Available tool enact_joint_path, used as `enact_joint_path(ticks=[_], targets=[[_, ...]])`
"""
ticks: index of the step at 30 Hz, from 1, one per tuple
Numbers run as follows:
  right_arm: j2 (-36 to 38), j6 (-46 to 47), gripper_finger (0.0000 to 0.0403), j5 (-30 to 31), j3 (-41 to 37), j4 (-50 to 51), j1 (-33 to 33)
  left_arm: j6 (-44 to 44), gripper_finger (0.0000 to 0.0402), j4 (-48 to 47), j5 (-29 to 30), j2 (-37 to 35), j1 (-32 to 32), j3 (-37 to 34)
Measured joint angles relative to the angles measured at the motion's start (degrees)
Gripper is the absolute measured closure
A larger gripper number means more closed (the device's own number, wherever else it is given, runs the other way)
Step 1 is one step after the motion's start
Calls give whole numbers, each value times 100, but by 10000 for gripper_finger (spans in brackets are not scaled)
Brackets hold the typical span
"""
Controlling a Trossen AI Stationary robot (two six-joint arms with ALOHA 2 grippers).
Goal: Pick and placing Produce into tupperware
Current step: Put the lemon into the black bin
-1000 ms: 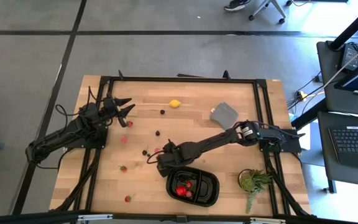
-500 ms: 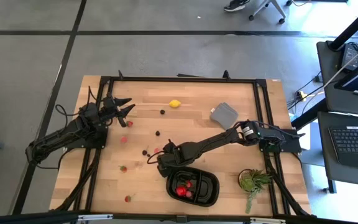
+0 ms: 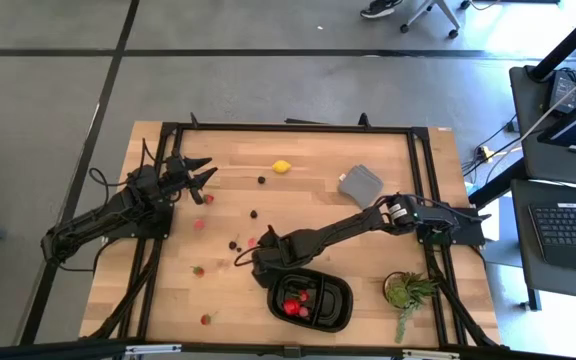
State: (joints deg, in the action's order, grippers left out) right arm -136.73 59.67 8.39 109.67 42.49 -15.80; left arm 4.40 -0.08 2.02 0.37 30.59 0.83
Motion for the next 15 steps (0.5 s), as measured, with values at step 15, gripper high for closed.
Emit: enact_joint_path(ticks=[15], targets=[[-11,-189,119,359,-35,-74,0,0,237,0,-2,1,0,0]])
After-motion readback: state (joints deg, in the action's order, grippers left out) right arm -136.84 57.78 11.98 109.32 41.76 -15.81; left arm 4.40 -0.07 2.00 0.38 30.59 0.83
